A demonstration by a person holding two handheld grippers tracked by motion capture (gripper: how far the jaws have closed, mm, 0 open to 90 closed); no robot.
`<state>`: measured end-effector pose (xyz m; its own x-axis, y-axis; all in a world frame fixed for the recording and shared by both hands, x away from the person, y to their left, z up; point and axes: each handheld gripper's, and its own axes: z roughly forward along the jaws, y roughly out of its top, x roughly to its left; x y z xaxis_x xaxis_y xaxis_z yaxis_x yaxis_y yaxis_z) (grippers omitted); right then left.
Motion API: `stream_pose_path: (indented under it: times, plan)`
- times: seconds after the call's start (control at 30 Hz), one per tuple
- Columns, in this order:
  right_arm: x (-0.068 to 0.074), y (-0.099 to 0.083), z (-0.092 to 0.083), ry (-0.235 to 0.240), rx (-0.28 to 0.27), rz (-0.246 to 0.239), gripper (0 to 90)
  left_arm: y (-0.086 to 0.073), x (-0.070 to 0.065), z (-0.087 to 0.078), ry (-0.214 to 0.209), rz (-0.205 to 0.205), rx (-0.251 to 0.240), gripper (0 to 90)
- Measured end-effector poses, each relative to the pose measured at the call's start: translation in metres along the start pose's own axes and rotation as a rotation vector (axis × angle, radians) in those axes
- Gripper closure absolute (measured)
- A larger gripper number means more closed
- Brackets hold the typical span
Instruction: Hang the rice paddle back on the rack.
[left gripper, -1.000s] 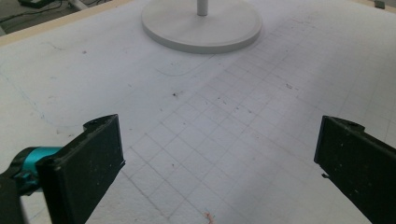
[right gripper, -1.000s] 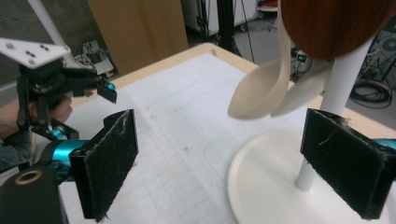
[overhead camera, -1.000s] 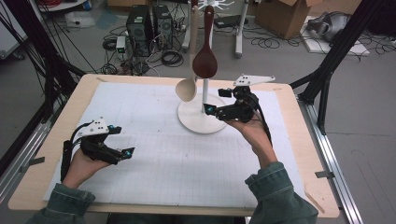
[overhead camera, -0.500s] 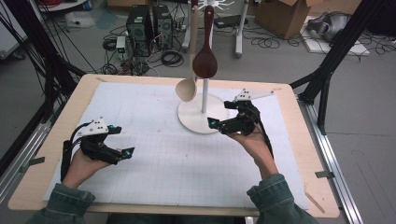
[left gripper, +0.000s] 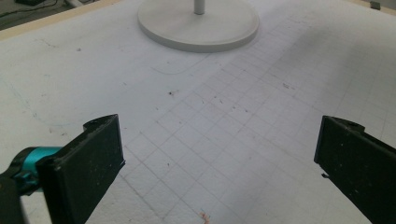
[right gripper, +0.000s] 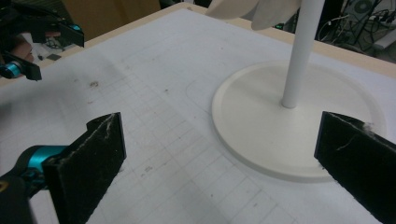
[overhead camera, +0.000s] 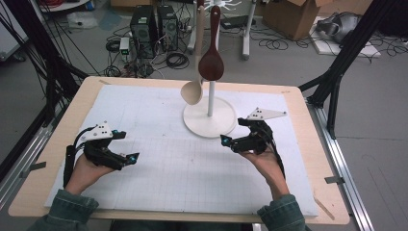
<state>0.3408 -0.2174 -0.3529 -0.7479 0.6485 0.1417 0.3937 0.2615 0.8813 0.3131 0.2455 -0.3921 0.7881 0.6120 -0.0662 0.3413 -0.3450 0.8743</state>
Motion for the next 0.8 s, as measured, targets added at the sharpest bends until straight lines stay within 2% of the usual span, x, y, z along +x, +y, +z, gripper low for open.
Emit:
stream_pose_path:
  times: [0.43,0.8]
  plan:
    - [-0.004,-0.041,-0.017,-0.047,-0.006,0.068,1.2,-0.005,0.001,0.003,0.0,-0.012,0.008,1.7]
    - [-0.003,-0.064,-0.026,-0.07,-0.021,0.088,1.2,-0.014,0.003,0.007,0.002,-0.031,0.012,1.7]
